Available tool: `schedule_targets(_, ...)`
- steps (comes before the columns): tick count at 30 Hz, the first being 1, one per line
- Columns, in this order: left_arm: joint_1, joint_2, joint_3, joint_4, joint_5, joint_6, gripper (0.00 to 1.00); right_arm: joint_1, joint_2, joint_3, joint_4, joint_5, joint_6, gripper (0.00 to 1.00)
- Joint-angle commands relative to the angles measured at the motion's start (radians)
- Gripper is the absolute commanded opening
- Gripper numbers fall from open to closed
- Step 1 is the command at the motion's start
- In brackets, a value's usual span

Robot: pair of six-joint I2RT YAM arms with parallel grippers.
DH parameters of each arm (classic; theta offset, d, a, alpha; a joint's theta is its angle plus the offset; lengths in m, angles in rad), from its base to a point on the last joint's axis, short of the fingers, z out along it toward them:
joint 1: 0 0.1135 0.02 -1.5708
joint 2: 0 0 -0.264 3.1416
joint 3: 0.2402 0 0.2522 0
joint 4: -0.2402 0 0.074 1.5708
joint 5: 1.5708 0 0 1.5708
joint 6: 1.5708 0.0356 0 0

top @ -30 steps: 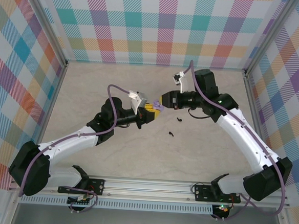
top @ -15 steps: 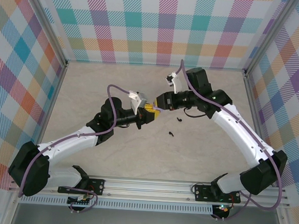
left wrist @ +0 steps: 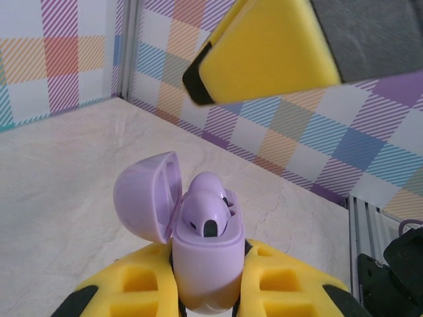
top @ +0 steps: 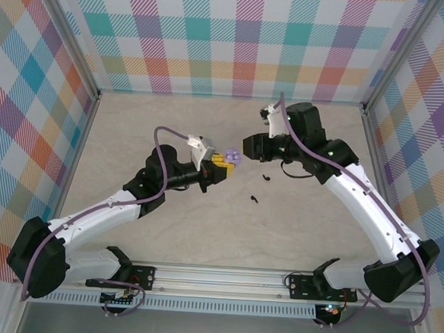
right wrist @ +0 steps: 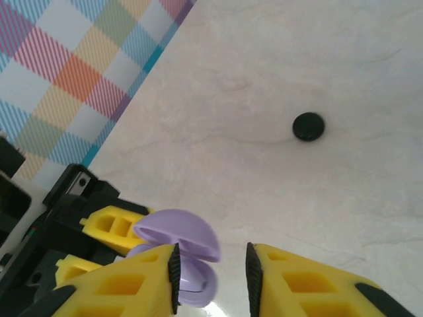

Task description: Insert the wireless bluetooth earbuds into the charging case

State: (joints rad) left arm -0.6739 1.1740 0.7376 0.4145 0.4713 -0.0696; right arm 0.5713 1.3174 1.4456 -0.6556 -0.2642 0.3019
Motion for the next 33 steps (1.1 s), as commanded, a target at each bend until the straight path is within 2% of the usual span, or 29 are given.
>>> schedule_targets(1, -0.018, -0.034, 0.031, -0.003, 0.034, 0.017, 0.12, -0.042, -0.002, -0.015, -0.009, 0.013, 0.001, 0.32)
schedule_targets(12, -0.018, -0.038, 0.082, 0.079, 0.211, -0.036, 0.12, -0.09, 0.045, -0.083, 0.064, -0.26, -0.026, 0.17)
schedule_targets(23, -0.018, 0.03, 0.091, 0.152, 0.239, -0.109, 0.12, -0.115, 0.005, -0.173, 0.221, -0.473, 0.028, 0.15)
schedule_targets(33, -0.018, 0.063, 0.064, 0.157, 0.203, -0.124, 0.12, -0.132, -0.037, -0.191, 0.277, -0.508, 0.059, 0.15)
